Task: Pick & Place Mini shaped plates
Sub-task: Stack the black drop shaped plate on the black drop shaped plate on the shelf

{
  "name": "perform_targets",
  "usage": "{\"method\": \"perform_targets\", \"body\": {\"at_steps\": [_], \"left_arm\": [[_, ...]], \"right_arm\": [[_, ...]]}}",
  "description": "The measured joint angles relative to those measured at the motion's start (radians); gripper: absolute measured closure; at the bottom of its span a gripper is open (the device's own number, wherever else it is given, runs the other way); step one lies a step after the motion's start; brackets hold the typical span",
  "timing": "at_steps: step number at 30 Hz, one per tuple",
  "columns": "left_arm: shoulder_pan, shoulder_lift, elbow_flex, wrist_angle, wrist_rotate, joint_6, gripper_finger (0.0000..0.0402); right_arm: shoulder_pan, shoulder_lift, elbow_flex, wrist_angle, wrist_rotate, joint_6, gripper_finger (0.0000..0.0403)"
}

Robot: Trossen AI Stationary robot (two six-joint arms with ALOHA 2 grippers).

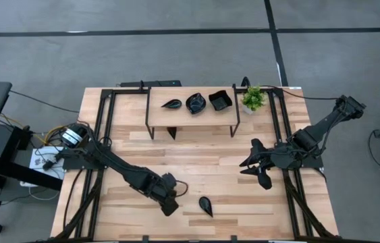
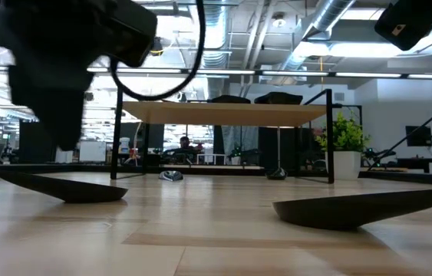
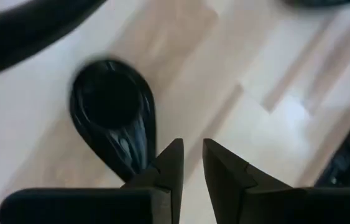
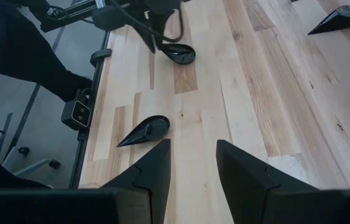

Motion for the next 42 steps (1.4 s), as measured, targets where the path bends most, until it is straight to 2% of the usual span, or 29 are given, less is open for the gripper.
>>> {"method": "perform_targets", "body": {"at_steps": [10,22,42], "left_arm": [[0.079,0.000,0.000,0.000,-0.035,0.082,0.0329],[0.056,0.001,0.000,-0.004,-0.034,0.083,0.0279],[0.057,0.050,0.000,0.003,-0.033,0.084,0.0302]], "right_arm": [[0.000,0.000,0.000,0.000,-0.009,0.026,0.0278],[0.000,0.000,0.000,0.000,-0.026,0.026,0.0278],[0.000,0.000,0.000,0.000,-0.026,0.025,0.0278]]}}
